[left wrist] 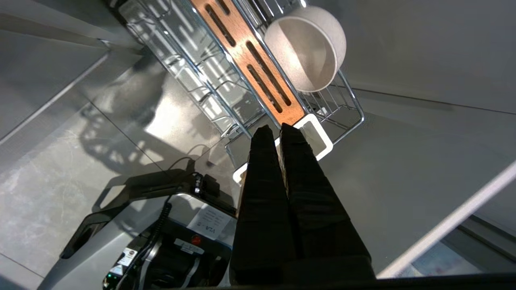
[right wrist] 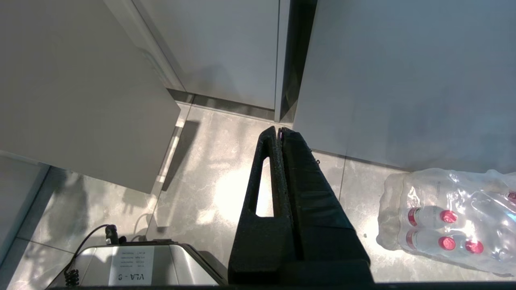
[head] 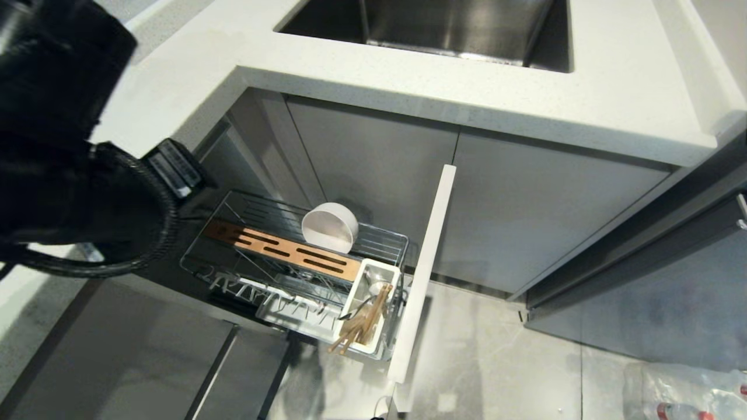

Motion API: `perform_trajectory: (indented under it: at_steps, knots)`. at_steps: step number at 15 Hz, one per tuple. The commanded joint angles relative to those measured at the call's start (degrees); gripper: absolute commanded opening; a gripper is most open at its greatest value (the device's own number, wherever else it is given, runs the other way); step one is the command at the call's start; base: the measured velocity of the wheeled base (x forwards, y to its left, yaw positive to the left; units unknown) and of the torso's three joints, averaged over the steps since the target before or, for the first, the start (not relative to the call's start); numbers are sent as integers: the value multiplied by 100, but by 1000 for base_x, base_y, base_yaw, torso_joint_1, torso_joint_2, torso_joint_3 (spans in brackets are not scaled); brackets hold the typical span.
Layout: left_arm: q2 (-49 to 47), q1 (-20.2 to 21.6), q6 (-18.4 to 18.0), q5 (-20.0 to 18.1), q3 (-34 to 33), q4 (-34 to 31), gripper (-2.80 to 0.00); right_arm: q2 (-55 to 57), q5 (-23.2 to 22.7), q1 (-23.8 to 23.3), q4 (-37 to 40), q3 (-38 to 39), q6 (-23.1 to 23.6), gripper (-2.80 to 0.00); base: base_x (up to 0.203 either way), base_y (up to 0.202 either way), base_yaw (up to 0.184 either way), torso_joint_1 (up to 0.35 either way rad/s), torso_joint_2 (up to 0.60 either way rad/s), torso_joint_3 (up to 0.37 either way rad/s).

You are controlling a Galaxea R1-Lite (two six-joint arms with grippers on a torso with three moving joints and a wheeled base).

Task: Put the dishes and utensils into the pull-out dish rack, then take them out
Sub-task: Take the bowl out of the cupboard

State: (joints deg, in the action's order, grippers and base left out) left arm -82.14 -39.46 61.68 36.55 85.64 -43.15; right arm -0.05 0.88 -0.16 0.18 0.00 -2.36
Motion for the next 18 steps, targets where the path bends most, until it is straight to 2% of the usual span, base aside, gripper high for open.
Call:
perform_trajectory:
  at_steps: [1,8,9,11,18]
  knots:
    - [-624,-15,41,22,-19,146,-280,5,0,-2,-1,9,-1,-280,0,0,0,0,0,0]
    - [-1901,140,-11,-39,34,1014,-280,5,0,-2,-1,9,-1,-280,0,0,0,0,0,0]
    - [-2024,168,-131,-92,46,1115,0,5,0,-1,-1,9,-1,-280,0,0,0,0,0,0]
    - [-2224,285,-367,-161,66,1530,0,5,0,-2,-1,9,-1,-280,0,0,0,0,0,0]
    - [-2877,660,-652,-863,539,2457,0,5,0,5,-1,9,-1,-280,0,0,0,0,0,0]
